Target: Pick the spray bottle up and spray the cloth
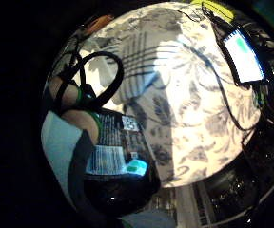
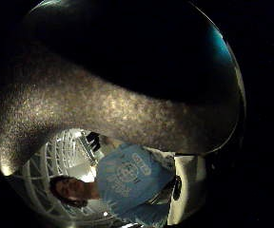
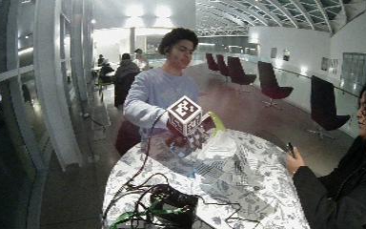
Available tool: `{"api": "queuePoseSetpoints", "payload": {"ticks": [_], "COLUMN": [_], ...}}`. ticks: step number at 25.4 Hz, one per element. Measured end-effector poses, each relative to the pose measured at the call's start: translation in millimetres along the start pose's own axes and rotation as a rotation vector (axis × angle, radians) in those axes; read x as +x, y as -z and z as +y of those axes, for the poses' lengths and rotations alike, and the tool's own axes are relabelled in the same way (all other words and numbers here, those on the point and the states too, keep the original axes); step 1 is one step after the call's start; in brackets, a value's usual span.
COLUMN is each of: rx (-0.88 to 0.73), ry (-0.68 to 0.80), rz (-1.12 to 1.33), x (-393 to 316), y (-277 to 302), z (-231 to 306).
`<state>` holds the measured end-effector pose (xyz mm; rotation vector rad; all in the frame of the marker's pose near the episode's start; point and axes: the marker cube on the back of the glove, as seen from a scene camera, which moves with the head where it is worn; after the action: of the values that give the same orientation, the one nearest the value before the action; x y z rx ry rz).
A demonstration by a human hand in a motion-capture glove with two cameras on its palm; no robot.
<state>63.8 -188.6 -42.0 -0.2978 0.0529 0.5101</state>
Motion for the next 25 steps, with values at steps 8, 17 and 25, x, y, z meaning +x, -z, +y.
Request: {"api": "queuePoseSetpoints", "payload": {"ticks": [8, 17, 25], "rx": [0.243, 0.285, 0.211], "ry": [0.309, 0.51, 0.522], "rz": [-0.379, -0.652, -0.718], "x": [-66, -170, -230], "y": [-19, -89, -178], "z": [-6, -25, -47]}}
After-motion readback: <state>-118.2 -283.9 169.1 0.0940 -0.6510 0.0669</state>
